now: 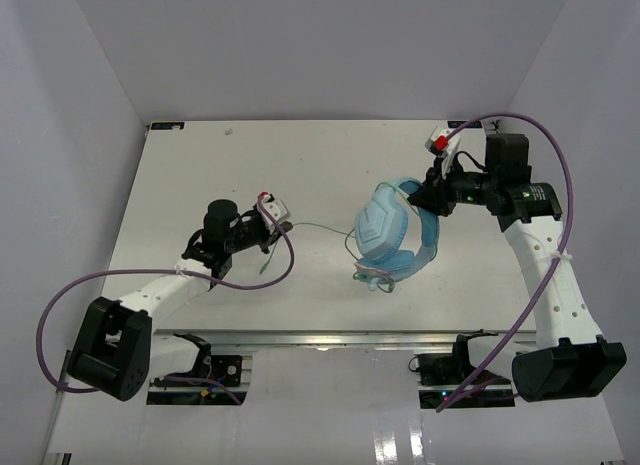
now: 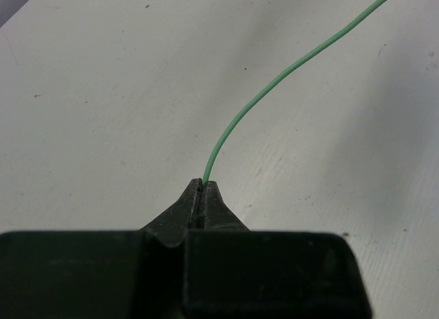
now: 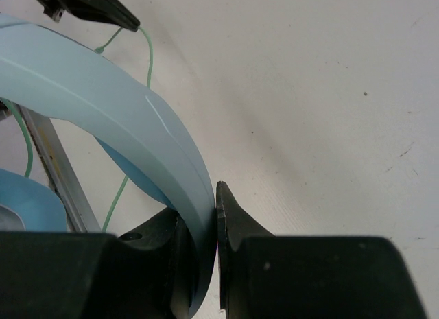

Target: Wrap the headphones

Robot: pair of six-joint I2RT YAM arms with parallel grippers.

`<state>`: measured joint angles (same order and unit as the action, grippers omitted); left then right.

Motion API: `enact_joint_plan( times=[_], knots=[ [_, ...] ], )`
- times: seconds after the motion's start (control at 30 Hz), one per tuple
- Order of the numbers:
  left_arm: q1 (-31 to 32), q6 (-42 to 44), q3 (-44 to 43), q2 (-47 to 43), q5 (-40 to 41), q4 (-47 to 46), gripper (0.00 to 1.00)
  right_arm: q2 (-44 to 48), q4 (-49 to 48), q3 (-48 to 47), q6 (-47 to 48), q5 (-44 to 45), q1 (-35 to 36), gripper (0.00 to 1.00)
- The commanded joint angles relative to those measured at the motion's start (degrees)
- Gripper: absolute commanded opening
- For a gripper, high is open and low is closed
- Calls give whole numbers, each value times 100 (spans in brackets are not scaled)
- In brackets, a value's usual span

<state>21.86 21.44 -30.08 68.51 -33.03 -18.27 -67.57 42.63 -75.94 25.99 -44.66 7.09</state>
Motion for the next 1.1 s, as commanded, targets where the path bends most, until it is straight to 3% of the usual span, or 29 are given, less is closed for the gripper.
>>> enact_joint_plan(
  times=[0.0, 0.27, 0.6, 0.77, 1.07],
  knots=[
    [-33, 117, -838, 168, -238, 418, 0, 214, 433, 182, 899, -101, 14, 8],
    [-24, -38, -1839, 12, -507, 1605, 0, 243, 55, 936, 1355, 1048, 315, 8],
    [143, -1011, -2835, -3, -1157, 2701, 0, -183, -1059, 1309, 644, 2399, 892, 8],
    [656, -1665, -3408, 244, -1627, 3155, 0, -303, -1532, 1416, 384, 3073, 1005, 8],
    [1566, -2879, -3912, 773, -1392, 3198, 0, -420, -2223, 1633, -148, 4258, 1221, 8]
  ],
)
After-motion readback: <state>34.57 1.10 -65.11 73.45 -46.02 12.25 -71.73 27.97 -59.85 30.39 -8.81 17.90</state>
